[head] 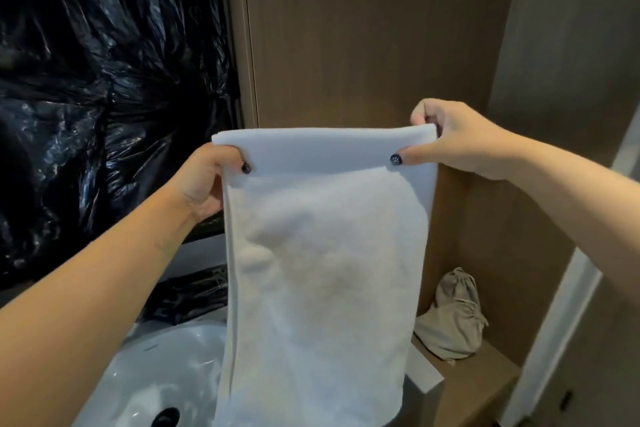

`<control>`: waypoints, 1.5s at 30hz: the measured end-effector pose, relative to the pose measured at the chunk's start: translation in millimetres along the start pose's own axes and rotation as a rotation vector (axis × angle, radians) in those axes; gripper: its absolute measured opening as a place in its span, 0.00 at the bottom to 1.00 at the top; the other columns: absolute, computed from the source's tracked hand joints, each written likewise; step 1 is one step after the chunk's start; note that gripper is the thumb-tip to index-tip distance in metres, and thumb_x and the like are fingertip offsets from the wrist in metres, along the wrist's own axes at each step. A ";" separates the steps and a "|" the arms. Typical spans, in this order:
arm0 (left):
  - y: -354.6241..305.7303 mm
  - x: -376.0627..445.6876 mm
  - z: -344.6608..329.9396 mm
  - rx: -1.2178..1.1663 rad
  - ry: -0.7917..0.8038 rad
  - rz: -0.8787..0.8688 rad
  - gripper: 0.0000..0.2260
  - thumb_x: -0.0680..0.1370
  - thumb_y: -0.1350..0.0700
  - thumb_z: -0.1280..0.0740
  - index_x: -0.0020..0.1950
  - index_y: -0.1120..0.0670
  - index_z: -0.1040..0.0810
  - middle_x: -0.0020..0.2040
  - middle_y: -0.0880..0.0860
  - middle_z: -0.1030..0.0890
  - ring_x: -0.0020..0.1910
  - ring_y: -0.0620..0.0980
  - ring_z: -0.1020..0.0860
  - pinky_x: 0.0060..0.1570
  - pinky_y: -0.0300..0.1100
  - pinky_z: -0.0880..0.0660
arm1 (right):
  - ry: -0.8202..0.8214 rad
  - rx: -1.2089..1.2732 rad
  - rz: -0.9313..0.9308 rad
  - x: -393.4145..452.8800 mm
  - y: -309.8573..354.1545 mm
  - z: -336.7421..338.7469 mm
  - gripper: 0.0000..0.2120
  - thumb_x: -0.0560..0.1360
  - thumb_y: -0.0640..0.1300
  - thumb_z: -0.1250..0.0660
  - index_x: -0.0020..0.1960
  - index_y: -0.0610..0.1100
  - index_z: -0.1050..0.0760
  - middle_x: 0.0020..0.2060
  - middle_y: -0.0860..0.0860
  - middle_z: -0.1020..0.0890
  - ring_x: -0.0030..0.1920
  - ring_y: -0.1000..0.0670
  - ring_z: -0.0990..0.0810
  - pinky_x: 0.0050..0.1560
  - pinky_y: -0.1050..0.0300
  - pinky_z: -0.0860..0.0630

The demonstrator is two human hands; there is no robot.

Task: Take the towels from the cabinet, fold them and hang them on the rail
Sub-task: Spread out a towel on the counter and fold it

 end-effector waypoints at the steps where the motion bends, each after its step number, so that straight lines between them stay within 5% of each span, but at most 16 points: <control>1: 10.4 -2.7 2.1 -0.029 -0.011 0.049 0.16 0.60 0.65 0.42 0.40 0.60 0.17 0.38 0.57 0.20 0.37 0.57 0.19 0.40 0.49 0.20 | 0.036 0.038 -0.038 -1.8 -7.0 -10.1 0.16 0.68 0.45 0.22 0.42 0.45 0.30 0.39 0.49 0.25 0.38 0.52 0.26 0.30 0.68 0.29; 6: 62.0 -17.3 -3.6 0.108 0.119 0.437 0.27 0.67 0.73 0.54 0.40 0.62 0.14 0.45 0.62 0.15 0.42 0.57 0.16 0.38 0.47 0.17 | 0.370 0.069 -0.293 -8.2 -60.6 -72.7 0.16 0.67 0.48 0.21 0.50 0.47 0.24 0.49 0.49 0.22 0.51 0.48 0.23 0.48 0.57 0.20; 8: 89.7 -10.1 11.3 0.245 0.016 0.527 0.20 0.66 0.73 0.49 0.26 0.61 0.20 0.35 0.59 0.18 0.37 0.56 0.18 0.33 0.40 0.22 | 0.456 0.057 -0.387 -4.7 -86.4 -101.0 0.17 0.67 0.48 0.20 0.51 0.48 0.22 0.50 0.49 0.21 0.53 0.48 0.22 0.49 0.56 0.20; 10: 116.8 11.3 35.3 0.392 -0.188 0.528 0.11 0.60 0.72 0.40 0.23 0.58 0.27 0.32 0.58 0.24 0.37 0.57 0.24 0.38 0.41 0.28 | 0.390 -0.007 -0.436 10.3 -114.3 -127.2 0.18 0.67 0.48 0.20 0.52 0.46 0.23 0.50 0.49 0.21 0.52 0.47 0.22 0.46 0.56 0.22; 12: 141.9 35.7 53.4 0.569 -0.337 0.443 0.09 0.65 0.72 0.34 0.37 0.58 0.24 0.39 0.56 0.25 0.39 0.55 0.26 0.39 0.43 0.29 | 0.143 -0.127 -0.427 29.8 -141.1 -145.7 0.20 0.69 0.44 0.22 0.57 0.43 0.25 0.53 0.47 0.22 0.52 0.47 0.23 0.46 0.56 0.24; 14: 171.1 50.8 59.9 0.803 -0.390 0.328 0.18 0.71 0.66 0.29 0.59 0.57 0.27 0.53 0.54 0.25 0.52 0.54 0.26 0.46 0.43 0.28 | -0.062 -0.223 -0.362 36.4 -159.4 -170.5 0.20 0.75 0.37 0.29 0.65 0.42 0.28 0.61 0.44 0.24 0.57 0.44 0.23 0.48 0.56 0.26; 16: 212.5 47.9 47.6 0.844 -0.287 0.213 0.26 0.72 0.63 0.27 0.67 0.57 0.30 0.63 0.55 0.28 0.62 0.56 0.27 0.56 0.44 0.29 | -0.043 -0.283 -0.258 25.5 -172.6 -216.5 0.21 0.77 0.34 0.34 0.69 0.41 0.30 0.68 0.42 0.29 0.65 0.40 0.27 0.57 0.51 0.26; 20: 314.2 -3.4 39.3 0.788 -0.129 0.183 0.26 0.71 0.51 0.28 0.68 0.50 0.30 0.64 0.48 0.24 0.62 0.49 0.25 0.62 0.48 0.26 | 0.176 -0.349 0.051 -44.4 -189.6 -327.6 0.24 0.77 0.40 0.34 0.72 0.40 0.32 0.73 0.39 0.33 0.74 0.36 0.35 0.68 0.37 0.31; 24: 389.6 -72.9 69.6 0.588 -0.285 0.502 0.36 0.70 0.35 0.27 0.73 0.47 0.33 0.67 0.50 0.25 0.64 0.49 0.24 0.61 0.49 0.24 | 0.290 -0.304 -0.068 -123.9 -208.0 -375.0 0.30 0.81 0.54 0.49 0.80 0.47 0.49 0.80 0.45 0.54 0.79 0.44 0.58 0.77 0.43 0.54; 27: 386.9 -111.6 59.2 0.348 -0.325 0.611 0.09 0.78 0.50 0.30 0.56 0.49 0.23 0.48 0.46 0.16 0.46 0.42 0.17 0.42 0.34 0.21 | 0.326 -0.220 -0.210 -167.7 -200.0 -381.9 0.32 0.79 0.62 0.59 0.80 0.52 0.57 0.78 0.53 0.65 0.77 0.53 0.69 0.77 0.48 0.63; 28: 382.3 -120.2 53.0 0.310 -0.321 0.619 0.02 0.80 0.56 0.33 0.52 0.50 0.24 0.45 0.45 0.16 0.42 0.40 0.18 0.39 0.32 0.23 | 0.346 -0.201 -0.223 -181.1 -193.7 -384.0 0.32 0.79 0.64 0.61 0.80 0.53 0.56 0.78 0.54 0.64 0.77 0.54 0.68 0.78 0.48 0.62; 32: 377.7 -142.7 46.0 0.189 -0.313 0.709 0.05 0.80 0.55 0.34 0.55 0.53 0.24 0.55 0.54 0.19 0.50 0.49 0.18 0.42 0.35 0.24 | 0.422 -0.285 -0.074 -227.0 -163.3 -393.0 0.34 0.80 0.69 0.54 0.80 0.53 0.50 0.80 0.48 0.50 0.79 0.45 0.54 0.75 0.39 0.54; 36: 367.3 -151.7 32.0 0.043 -0.336 0.853 0.03 0.82 0.52 0.37 0.52 0.50 0.25 0.45 0.48 0.19 0.42 0.47 0.20 0.35 0.38 0.26 | 0.482 -0.459 0.014 -240.7 -153.6 -397.8 0.43 0.73 0.74 0.46 0.80 0.51 0.47 0.79 0.43 0.46 0.78 0.37 0.49 0.70 0.33 0.50; 40: 356.2 -163.6 15.8 -0.255 -0.353 0.992 0.12 0.81 0.49 0.36 0.56 0.55 0.20 0.51 0.58 0.16 0.52 0.60 0.18 0.53 0.58 0.21 | 0.433 -0.441 -0.047 -234.7 -148.1 -394.5 0.37 0.76 0.67 0.47 0.79 0.48 0.42 0.78 0.43 0.41 0.77 0.36 0.45 0.73 0.30 0.47; 43: 350.0 -164.8 11.2 -0.403 -0.333 0.947 0.16 0.83 0.47 0.40 0.62 0.54 0.21 0.59 0.59 0.17 0.60 0.62 0.20 0.59 0.62 0.24 | 0.319 -0.236 -0.137 -223.2 -141.1 -382.0 0.27 0.79 0.59 0.45 0.73 0.47 0.33 0.73 0.47 0.30 0.74 0.42 0.35 0.71 0.38 0.37; 45: 353.0 -169.8 13.0 -0.483 -0.305 0.958 0.21 0.83 0.42 0.44 0.63 0.55 0.22 0.60 0.59 0.18 0.61 0.61 0.21 0.62 0.58 0.25 | 0.173 0.045 -0.344 -209.3 -140.9 -361.2 0.18 0.80 0.52 0.41 0.66 0.47 0.26 0.63 0.49 0.21 0.67 0.49 0.27 0.68 0.60 0.30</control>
Point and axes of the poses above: each hand's wrist, its own x-axis towards the middle knuckle, its own z-axis out of the back of the hand, y = z × x, the point moved 7 cm from there along x, towards the middle knuckle
